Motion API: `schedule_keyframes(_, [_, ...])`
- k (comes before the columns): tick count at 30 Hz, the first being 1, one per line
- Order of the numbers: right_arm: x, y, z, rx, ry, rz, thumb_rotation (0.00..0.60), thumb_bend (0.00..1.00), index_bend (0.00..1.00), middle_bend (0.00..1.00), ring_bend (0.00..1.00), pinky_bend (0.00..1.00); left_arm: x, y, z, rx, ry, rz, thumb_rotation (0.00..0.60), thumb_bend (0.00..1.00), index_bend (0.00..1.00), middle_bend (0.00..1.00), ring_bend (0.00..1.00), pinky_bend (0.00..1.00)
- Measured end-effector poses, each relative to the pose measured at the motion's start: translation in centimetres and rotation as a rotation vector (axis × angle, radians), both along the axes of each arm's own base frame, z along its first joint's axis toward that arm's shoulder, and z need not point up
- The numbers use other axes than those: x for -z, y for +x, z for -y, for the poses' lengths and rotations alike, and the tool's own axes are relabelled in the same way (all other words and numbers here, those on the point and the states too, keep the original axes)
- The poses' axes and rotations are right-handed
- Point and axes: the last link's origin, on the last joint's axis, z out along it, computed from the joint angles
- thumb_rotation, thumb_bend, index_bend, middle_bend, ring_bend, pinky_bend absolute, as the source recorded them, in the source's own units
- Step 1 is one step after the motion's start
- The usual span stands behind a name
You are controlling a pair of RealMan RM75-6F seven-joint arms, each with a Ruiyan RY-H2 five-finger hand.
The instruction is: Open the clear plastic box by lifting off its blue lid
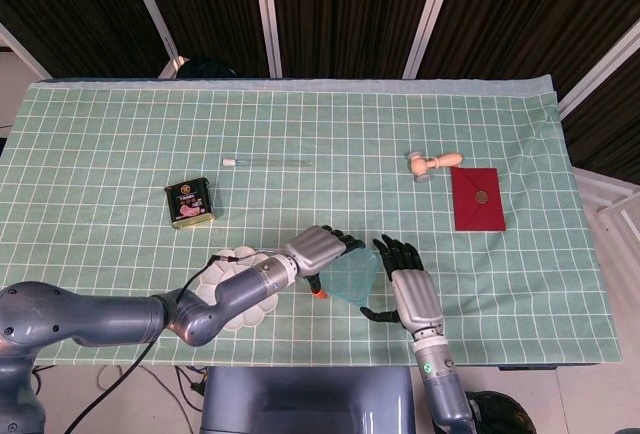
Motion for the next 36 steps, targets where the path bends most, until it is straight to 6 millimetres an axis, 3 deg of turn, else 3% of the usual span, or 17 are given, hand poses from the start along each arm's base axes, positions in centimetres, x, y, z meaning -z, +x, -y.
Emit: schedule_keyframes(36, [-0.09,0.44,-0.14,0.053,0.016,0.080,0.600,0.21,0.00,0.00,0.00,0.00,0.56,-0.23,0.54,0.004,-0.010,-0.012,0.600,0.15,0.33,0.37,0.34,0.46])
